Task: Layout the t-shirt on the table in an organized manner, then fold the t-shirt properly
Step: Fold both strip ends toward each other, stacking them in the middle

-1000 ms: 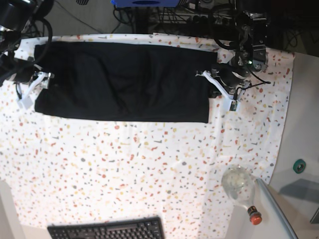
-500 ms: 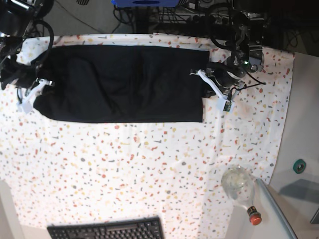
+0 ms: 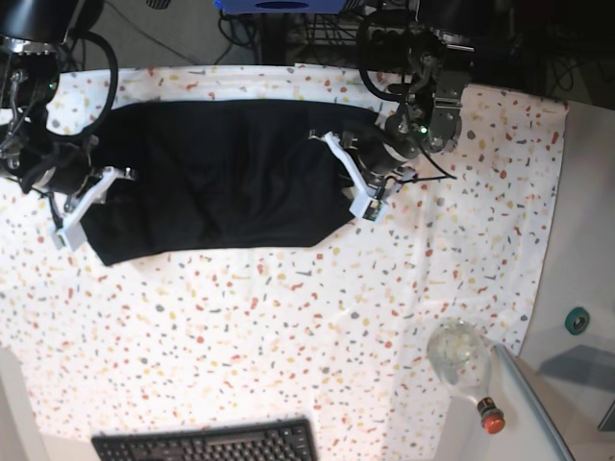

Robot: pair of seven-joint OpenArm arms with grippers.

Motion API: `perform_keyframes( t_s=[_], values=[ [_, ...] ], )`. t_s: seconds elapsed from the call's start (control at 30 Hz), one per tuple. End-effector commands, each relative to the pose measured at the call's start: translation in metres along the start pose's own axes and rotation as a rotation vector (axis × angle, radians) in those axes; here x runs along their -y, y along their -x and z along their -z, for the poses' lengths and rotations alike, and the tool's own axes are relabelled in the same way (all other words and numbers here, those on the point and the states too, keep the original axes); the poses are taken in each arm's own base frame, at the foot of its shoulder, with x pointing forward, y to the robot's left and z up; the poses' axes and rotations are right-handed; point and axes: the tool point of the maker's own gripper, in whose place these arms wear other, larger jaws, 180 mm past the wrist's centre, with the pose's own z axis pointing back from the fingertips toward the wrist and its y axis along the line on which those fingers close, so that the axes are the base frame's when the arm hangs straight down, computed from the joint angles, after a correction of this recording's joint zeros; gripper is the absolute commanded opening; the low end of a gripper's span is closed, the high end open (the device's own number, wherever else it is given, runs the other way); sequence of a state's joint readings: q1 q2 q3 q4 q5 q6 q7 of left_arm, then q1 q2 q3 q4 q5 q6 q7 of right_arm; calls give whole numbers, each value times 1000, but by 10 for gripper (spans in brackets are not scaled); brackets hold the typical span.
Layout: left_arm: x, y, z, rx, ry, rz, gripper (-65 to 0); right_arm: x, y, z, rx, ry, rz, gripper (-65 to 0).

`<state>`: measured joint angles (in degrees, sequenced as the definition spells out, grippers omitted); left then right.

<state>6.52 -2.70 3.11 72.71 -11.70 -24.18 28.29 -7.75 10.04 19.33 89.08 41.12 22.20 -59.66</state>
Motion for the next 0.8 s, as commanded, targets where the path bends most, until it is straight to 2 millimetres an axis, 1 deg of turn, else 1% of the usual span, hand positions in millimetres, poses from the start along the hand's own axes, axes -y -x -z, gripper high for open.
perform_keyframes(
  t_s=[0.0,0.07,0.17,0.23,0.37,0.5,0.6,0.67,0.7,0.77],
  values=[
    [10,-12,5,28,27,3,-650,-11,-15,-5,48,-13,-26,-650],
    [17,-12,9,25,39,0,-650,-24,-19,-6,57,-17,-38,-650],
    [21,-21,11,41,47,5,-650,-47,-17,1,39,-49,-64,-650],
    [19,-23,11,46,43,4,-650,-58,-17,5,32,-62,-64,-650],
    [16,-26,10,52,37,8,-650,-93,-19,10,44,-108,-34,-650],
    [16,-26,10,52,37,8,-650,-122,-12,20,15,-158,-57,-650],
    [15,-26,10,50,34,11,-650,-141,-1,28,-26,-182,-49,-650],
    [9,-25,7,46,24,22,-650,-147,1,31,-36,-187,-29,-650],
    [8,-25,7,45,22,24,-650,-151,-1,32,-30,-192,-28,-650],
    [7,-27,7,48,20,25,-650,-149,-6,34,-5,-183,-11,-650]
  ],
)
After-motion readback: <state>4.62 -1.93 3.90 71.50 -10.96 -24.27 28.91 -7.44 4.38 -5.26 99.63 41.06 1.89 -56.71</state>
